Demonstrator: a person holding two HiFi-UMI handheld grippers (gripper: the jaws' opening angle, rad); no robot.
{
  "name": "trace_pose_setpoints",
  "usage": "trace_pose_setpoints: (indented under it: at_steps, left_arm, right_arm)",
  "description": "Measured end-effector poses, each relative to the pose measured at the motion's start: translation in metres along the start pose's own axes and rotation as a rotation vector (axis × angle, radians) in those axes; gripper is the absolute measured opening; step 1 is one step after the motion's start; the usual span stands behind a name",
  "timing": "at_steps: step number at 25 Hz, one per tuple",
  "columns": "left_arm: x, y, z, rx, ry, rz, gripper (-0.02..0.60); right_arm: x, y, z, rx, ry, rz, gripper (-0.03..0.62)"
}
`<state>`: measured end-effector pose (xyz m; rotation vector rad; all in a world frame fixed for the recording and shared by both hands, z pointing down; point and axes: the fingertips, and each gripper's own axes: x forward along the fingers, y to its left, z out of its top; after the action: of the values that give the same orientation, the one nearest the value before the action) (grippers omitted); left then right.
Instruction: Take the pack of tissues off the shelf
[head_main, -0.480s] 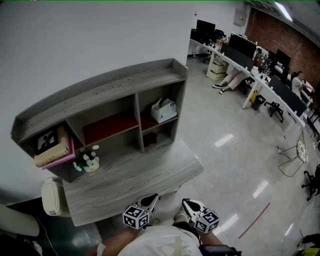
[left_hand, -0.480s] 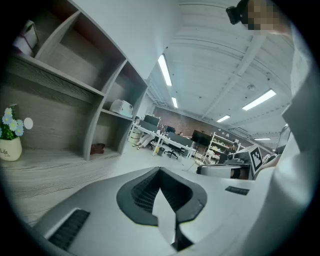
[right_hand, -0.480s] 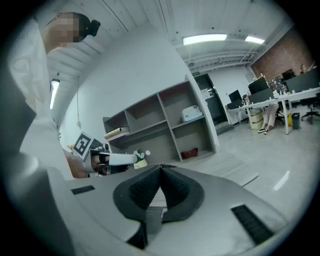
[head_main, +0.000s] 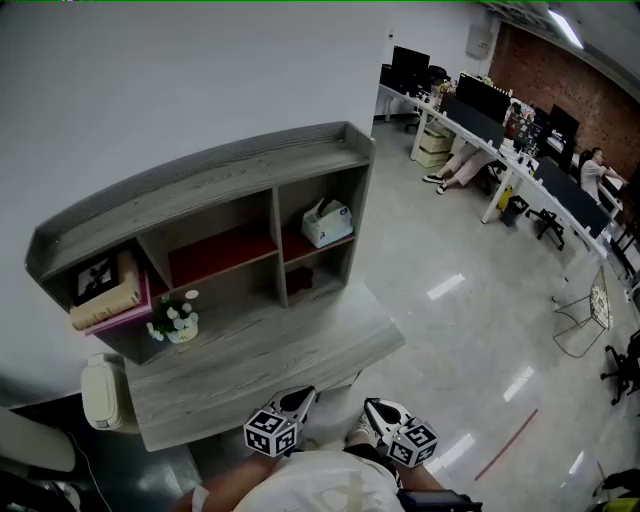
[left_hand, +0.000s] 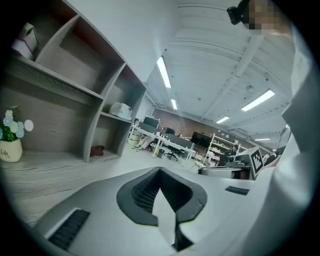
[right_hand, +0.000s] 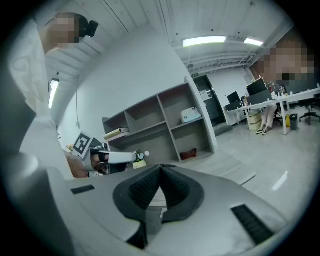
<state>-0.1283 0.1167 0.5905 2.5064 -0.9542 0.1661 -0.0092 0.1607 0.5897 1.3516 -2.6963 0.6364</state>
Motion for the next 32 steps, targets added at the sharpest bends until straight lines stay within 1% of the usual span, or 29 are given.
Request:
trace_pose_setpoints:
  at_steps: [4,8,18,24,32]
  left_arm:
    - [0.002,0.001,0.0,-0.003,-0.001,-0.001,0.014]
    - [0.006,-0.005,-0.004,-0.005,0.015,-0.014,0.014]
    - [0.012,-0.006,-0.006,-0.003,0.03,-0.033,0.014]
    - [0.008,0.002,-0.006,-0.012,0.038,-0.016,0.014]
    - [0.01,0.013,0.001,-0.014,0.024,0.003,0.014]
  right_arm:
    - [0.001,-0.002,0.002,0.0,-0.004,-0.004,0.003]
    - [-0.001,-0.004,0.0,0.03,-0.009,-0.017,0.005]
    - [-0.003,-0.009,-0.008,0.055,0.003,-0.045,0.005]
    - [0.012,-0.01,0.0,0.047,0.007,-0.027,0.005]
    - [0.025,-0.012,0.007,0.035,0.011,-0.002,0.005]
